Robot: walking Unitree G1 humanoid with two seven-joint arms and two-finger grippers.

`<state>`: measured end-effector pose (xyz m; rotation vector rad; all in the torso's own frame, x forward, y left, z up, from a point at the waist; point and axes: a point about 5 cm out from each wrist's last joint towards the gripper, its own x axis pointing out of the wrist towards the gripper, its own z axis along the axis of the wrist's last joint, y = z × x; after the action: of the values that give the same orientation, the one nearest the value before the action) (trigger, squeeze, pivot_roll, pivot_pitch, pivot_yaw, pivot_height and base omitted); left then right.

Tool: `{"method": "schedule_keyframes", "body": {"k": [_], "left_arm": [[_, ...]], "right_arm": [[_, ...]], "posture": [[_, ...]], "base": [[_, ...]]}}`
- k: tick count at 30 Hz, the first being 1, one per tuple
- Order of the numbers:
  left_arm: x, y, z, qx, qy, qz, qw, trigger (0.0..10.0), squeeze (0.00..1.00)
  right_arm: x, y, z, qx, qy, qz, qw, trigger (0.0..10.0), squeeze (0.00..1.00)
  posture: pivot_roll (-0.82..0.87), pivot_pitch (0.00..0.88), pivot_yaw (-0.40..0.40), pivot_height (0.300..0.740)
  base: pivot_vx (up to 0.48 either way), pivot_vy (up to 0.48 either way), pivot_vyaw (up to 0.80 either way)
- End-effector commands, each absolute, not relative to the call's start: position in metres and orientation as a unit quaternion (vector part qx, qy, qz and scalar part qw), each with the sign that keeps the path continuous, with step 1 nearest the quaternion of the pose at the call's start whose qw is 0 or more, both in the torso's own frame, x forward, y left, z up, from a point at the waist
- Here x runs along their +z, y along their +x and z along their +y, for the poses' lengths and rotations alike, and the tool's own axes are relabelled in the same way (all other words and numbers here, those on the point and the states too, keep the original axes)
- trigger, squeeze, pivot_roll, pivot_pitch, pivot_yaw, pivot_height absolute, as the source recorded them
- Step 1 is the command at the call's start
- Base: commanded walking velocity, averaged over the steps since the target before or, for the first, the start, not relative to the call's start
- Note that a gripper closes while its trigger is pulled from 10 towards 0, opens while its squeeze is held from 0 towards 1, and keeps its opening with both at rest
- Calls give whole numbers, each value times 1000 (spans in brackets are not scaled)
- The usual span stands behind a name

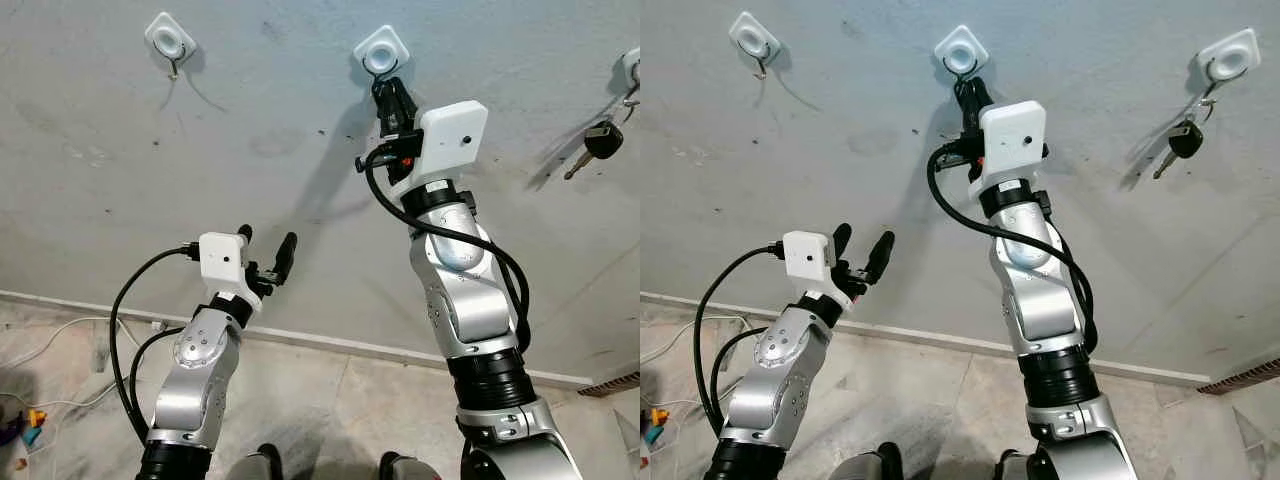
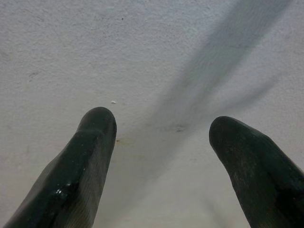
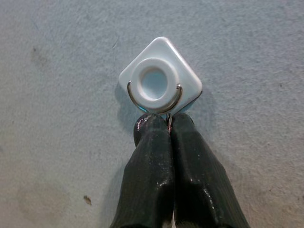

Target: Hang keys on a hook

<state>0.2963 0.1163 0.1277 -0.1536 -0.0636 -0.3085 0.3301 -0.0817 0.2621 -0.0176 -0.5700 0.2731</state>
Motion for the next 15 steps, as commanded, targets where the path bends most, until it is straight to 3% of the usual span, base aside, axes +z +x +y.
{"method": "schedule_keyframes", "body": {"k": [1, 8, 13, 15], "left_arm": [[128, 296, 119, -151, -71, -29, 986, 10000, 0], [129, 298, 116, -156, -71, -29, 985, 10000, 0], [129, 299, 117, -157, -71, -30, 985, 10000, 0], [129, 298, 117, -157, -71, -29, 985, 10000, 0]], "right_arm": [[272, 332, -95, 98, 8, -290, 952, 10000, 0], [283, 330, -88, 115, -1, -310, 944, 10000, 0], [294, 330, -85, 131, 51, -312, 940, 10000, 0], [294, 329, -81, 152, 25, -314, 937, 10000, 0]], "posture": [[-17, 213, 89, 740], [-20, 207, 98, 740], [-18, 207, 99, 740], [-16, 206, 97, 740]], "base": [[0, 0, 0], [0, 0, 0], [0, 0, 0], [0, 0, 0]]}}
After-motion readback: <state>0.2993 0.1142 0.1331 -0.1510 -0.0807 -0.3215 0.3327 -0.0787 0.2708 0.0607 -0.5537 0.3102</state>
